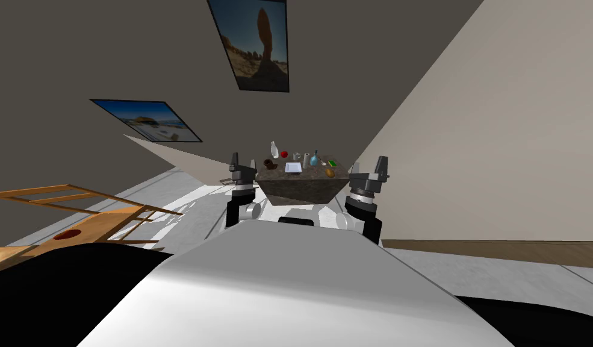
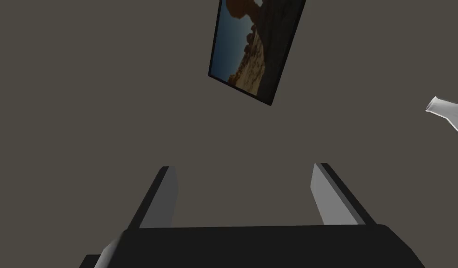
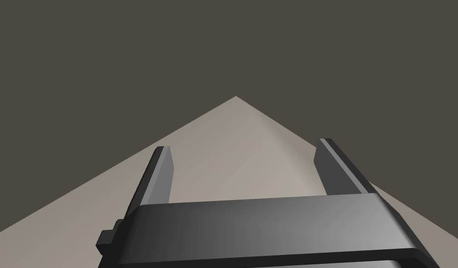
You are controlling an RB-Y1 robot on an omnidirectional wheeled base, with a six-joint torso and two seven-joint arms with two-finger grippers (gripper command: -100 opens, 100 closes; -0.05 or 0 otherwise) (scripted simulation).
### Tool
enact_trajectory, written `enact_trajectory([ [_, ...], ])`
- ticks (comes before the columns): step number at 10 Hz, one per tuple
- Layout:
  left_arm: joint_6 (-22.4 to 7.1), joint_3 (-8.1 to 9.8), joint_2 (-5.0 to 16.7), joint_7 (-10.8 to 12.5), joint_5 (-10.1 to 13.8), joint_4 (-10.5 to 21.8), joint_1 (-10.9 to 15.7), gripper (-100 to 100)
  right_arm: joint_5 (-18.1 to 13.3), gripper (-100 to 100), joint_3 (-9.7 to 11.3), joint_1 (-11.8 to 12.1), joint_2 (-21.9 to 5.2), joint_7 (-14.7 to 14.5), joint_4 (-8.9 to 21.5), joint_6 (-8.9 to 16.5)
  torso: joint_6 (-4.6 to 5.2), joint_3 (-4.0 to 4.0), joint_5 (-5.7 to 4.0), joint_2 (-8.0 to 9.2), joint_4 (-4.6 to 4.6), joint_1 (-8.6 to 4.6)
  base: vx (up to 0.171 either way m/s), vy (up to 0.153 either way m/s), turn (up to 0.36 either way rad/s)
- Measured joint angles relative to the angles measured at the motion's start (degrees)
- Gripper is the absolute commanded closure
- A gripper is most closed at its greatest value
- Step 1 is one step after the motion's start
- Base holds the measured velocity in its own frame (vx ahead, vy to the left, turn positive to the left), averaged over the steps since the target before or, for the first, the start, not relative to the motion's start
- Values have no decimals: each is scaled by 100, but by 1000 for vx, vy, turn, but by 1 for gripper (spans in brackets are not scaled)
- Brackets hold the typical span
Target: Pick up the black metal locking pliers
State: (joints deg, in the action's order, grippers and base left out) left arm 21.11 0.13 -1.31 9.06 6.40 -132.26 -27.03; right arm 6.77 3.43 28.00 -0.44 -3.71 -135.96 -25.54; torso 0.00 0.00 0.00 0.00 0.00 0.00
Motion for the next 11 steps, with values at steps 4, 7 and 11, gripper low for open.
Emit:
enact_trajectory([
  [4,-339,31,551,-18,-27,7,61,-100,0,0,0,0,0,0,0,0,1,-5,-1,-9,-2,-3,21,-12,-34],
  [7,-805,104,890,-24,-51,21,144,-100,0,0,0,0,0,0,0,0,0,-9,-2,-15,-3,-9,34,-23,-38],
  [11,-1402,197,1097,-22,-65,-6,227,-100,0,0,0,0,0,0,0,0,-1,-7,-1,-11,-3,-5,27,-16,-41],
])
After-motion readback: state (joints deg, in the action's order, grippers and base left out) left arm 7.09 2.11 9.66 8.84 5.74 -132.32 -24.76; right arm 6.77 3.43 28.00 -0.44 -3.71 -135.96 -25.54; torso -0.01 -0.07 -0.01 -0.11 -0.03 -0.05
